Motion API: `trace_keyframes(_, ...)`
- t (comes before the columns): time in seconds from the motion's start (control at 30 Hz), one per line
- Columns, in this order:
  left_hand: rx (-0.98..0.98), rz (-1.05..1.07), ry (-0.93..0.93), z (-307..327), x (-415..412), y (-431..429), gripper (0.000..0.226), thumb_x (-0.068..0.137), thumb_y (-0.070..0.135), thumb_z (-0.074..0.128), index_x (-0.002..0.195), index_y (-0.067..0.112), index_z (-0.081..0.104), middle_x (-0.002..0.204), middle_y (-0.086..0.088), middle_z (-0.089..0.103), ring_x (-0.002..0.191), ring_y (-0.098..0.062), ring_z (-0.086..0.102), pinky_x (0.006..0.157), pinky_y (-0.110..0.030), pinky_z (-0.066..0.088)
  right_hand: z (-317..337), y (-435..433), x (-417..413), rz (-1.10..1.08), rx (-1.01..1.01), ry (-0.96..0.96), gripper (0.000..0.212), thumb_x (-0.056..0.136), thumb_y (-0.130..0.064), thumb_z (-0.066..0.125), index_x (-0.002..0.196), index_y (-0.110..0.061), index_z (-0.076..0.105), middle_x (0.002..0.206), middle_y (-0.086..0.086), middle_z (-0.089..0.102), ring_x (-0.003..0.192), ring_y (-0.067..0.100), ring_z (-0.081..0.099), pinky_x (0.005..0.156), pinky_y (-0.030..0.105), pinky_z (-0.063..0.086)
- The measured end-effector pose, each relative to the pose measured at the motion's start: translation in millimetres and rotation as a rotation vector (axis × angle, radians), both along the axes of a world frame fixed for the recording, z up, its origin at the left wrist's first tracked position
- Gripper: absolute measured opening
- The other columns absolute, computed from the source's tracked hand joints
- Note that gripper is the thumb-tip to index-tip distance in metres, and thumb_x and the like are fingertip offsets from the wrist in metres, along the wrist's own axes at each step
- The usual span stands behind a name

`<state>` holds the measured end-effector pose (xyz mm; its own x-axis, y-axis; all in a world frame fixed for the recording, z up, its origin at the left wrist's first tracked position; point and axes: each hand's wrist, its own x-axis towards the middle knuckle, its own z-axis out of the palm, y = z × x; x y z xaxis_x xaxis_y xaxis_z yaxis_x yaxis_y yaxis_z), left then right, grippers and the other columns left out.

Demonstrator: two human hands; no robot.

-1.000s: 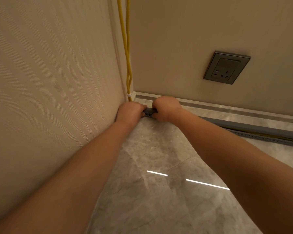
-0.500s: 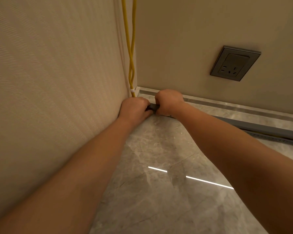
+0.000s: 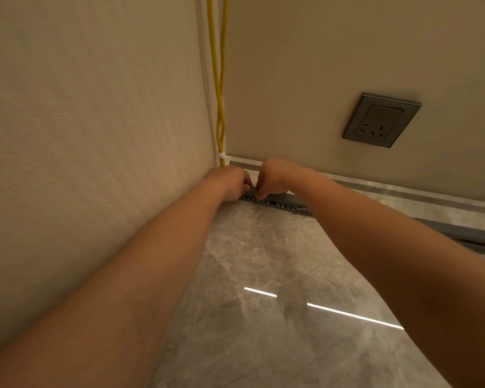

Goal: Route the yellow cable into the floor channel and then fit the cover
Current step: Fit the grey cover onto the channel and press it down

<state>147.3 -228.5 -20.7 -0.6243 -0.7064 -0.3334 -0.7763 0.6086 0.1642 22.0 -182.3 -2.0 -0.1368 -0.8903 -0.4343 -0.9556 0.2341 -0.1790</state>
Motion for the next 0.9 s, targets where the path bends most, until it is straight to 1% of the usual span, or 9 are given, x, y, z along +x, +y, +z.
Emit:
trace_keyframes(0.13,0.175,0.011,0.011,8,0,-6,0.029,0.095,0.021,0.055,0.122,0.021,0.066,0.122,0.000,0.066,0.107,-0.020,0.061,0.095,-0.034,0.050,2,0,-2,-0.052,0.055,-0.135,0.040,0.074,-0.026,0.082,0.108,-0.007,0.073,0.100,0.010,0.072,0.090,0.026,0.068,0.083,0.037,0.059)
trace_keyframes(0.3,0.234,-0.026,-0.120,23,-11,-17,0.031,0.088,0.019,0.068,0.118,0.027,0.069,0.109,0.006,0.068,0.097,-0.018,0.063,0.089,-0.031,0.054,5,-4,1,-0.035,0.085,-0.122,0.040,0.073,-0.024,0.083,0.106,-0.003,0.073,0.103,0.012,0.073,0.095,0.029,0.070,0.087,0.041,0.058)
trace_keyframes(0.37,0.260,-0.029,-0.145,24,-14,-20,0.032,0.086,0.020,0.070,0.118,0.027,0.069,0.094,0.007,0.067,0.087,-0.018,0.062,0.084,-0.031,0.055,5,-7,2,-0.017,0.101,-0.107,0.039,0.072,-0.024,0.083,0.104,-0.004,0.074,0.098,0.011,0.073,0.093,0.029,0.071,0.086,0.041,0.058)
trace_keyframes(0.43,0.258,-0.036,-0.166,25,-17,-22,0.033,0.085,0.020,0.072,0.117,0.022,0.069,0.085,0.005,0.064,0.081,-0.020,0.062,0.081,-0.032,0.055,4,-9,4,0.009,0.110,-0.079,0.038,0.071,-0.024,0.084,0.101,-0.003,0.074,0.083,0.007,0.071,0.086,0.028,0.071,0.083,0.041,0.059)
trace_keyframes(0.5,0.246,-0.049,-0.170,24,-19,-23,0.036,0.083,0.019,0.074,0.118,0.013,0.066,0.096,-0.004,0.066,0.083,-0.025,0.063,0.082,-0.033,0.056,4,-13,6,0.050,0.110,-0.044,0.036,0.070,-0.024,0.085,0.098,-0.005,0.072,0.070,0.002,0.064,0.074,0.025,0.068,0.075,0.038,0.060)
trace_keyframes(0.57,0.261,-0.063,-0.156,24,-21,-23,0.037,0.083,0.015,0.074,0.118,0.009,0.064,0.111,-0.010,0.066,0.088,-0.026,0.064,0.084,-0.036,0.057,6,-15,7,0.096,0.115,-0.022,0.033,0.070,-0.024,0.085,0.097,-0.011,0.071,0.068,-0.001,0.061,0.062,0.018,0.063,0.060,0.031,0.057)
trace_keyframes(0.63,0.269,-0.071,-0.144,24,-21,-23,0.038,0.082,0.013,0.075,0.118,0.009,0.064,0.116,-0.010,0.066,0.091,-0.027,0.065,0.083,-0.035,0.057,6,-16,8,0.115,0.125,-0.019,0.034,0.070,-0.024,0.085,0.098,-0.012,0.072,0.068,-0.002,0.061,0.058,0.015,0.061,0.053,0.027,0.054)
trace_keyframes(0.77,0.262,-0.076,-0.121,22,-22,-23,0.042,0.078,0.011,0.079,0.118,0.009,0.064,0.116,-0.009,0.067,0.099,-0.027,0.067,0.072,-0.027,0.052,3,-17,10,0.132,0.111,0.024,0.041,0.067,-0.027,0.087,0.102,-0.014,0.072,0.079,-0.001,0.064,0.061,0.017,0.059,0.067,0.033,0.058)
trace_keyframes(0.9,0.258,-0.055,-0.093,22,-19,-24,0.040,0.075,0.013,0.081,0.113,0.012,0.067,0.107,-0.004,0.068,0.095,-0.025,0.067,0.073,-0.028,0.054,3,-18,10,0.134,0.113,-0.001,0.041,0.067,-0.027,0.087,0.102,-0.013,0.072,0.074,-0.002,0.062,0.069,0.021,0.063,0.071,0.034,0.059)
